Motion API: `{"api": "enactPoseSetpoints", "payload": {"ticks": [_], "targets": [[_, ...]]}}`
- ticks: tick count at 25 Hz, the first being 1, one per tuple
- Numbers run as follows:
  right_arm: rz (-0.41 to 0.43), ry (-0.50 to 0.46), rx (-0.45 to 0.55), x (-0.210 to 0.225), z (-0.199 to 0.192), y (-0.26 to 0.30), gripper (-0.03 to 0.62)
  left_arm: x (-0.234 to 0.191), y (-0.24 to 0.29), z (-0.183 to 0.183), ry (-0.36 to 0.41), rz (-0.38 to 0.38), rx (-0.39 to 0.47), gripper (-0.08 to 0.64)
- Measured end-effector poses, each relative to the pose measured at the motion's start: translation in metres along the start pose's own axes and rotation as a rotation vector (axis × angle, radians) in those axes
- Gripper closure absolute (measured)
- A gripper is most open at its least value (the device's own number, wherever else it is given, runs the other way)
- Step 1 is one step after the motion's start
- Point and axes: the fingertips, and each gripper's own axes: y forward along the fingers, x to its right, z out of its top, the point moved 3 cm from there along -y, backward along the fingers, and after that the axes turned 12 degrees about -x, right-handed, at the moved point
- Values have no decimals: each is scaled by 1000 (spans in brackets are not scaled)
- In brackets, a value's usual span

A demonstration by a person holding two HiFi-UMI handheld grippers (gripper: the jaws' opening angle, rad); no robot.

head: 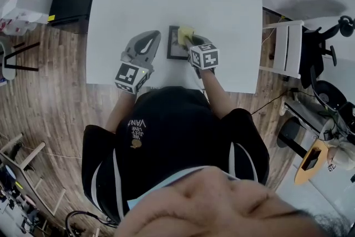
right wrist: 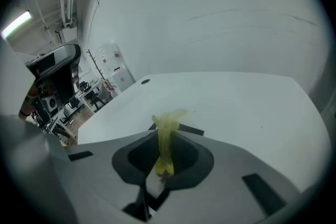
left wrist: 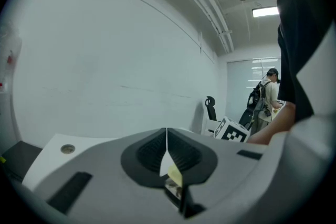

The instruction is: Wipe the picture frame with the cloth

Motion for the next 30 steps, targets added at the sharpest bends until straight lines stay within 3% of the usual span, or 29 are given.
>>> {"api": "enactPoseSetpoints", "payload": {"ticks": [15,22,30], "targets": [[112,-61,-55,-55,1,38,548,-14,-36,-18,-42,92,-17,543],[100,-58,-73,-53,-2,44,548,-17,-39,-16,-49,101,-20,543],[71,-29,-74,-37,-10,36,548,-8,-26,-13,-34,59,-11,543]]}}
